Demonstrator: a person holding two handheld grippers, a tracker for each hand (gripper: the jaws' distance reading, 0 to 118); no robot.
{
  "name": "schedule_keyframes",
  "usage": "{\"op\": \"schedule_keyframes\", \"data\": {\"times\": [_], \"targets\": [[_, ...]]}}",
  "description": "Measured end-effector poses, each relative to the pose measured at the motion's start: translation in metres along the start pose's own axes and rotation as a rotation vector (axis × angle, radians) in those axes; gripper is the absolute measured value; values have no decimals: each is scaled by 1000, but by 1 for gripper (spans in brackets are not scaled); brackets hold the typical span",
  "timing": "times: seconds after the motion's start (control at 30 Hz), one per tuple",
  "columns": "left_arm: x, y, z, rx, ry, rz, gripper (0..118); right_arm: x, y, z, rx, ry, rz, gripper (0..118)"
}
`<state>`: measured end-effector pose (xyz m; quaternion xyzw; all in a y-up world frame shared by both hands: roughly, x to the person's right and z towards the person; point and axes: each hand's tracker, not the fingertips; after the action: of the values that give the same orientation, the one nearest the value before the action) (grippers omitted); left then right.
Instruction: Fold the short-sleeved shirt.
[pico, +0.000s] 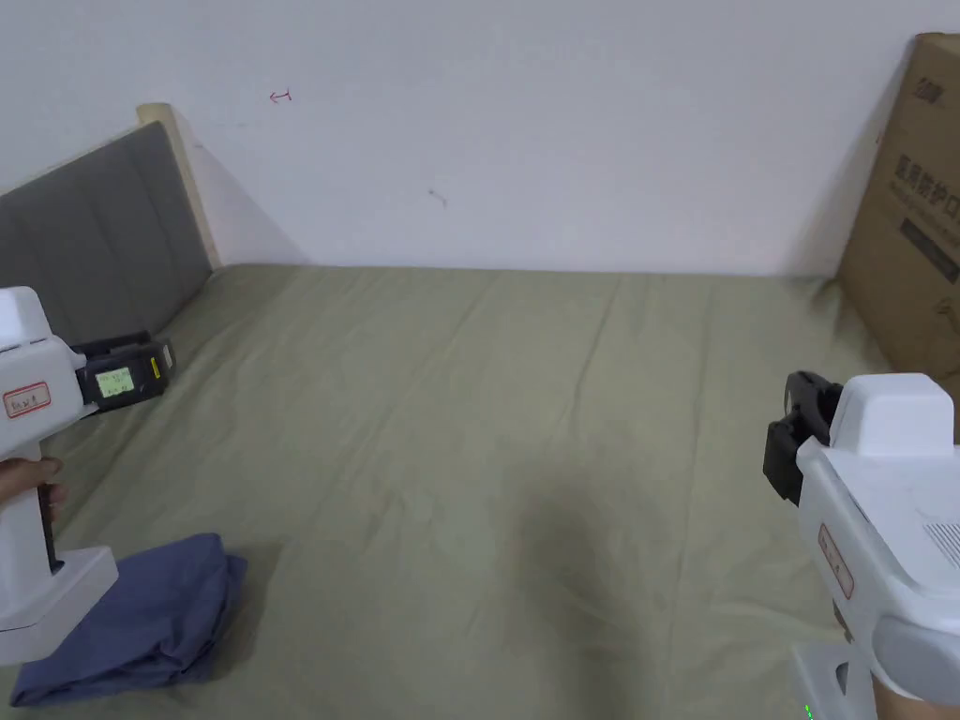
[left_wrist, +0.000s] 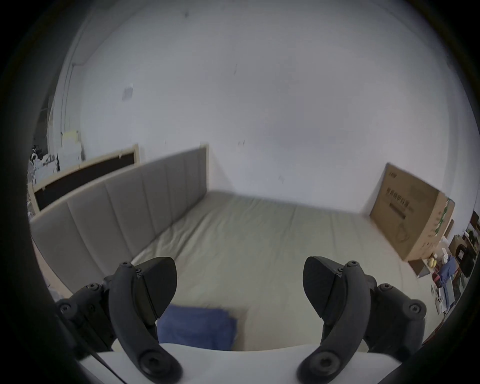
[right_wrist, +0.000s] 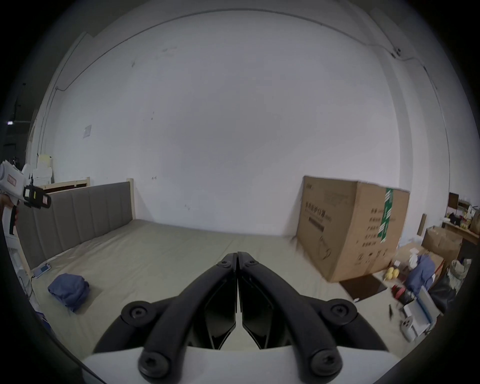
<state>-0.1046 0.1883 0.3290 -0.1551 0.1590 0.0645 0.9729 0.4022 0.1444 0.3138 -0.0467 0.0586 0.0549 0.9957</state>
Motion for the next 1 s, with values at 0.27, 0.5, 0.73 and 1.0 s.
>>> {"op": "schedule_keyframes", "data": {"times": [0.27,0.5,0.73,1.0], "targets": [[91,-11,56,304,-58,-64,76,27,18,27,80,-37,14,0],[146,-51,62,364,-128,-135,7,38,17,36,92,-56,15,0],[176,-78,64,345,-242,-124,0,43,14,40,96,-71,1,0],[193,-98,65,321,-248,-148,0,43,10,42,92,-76,-2,0]]}}
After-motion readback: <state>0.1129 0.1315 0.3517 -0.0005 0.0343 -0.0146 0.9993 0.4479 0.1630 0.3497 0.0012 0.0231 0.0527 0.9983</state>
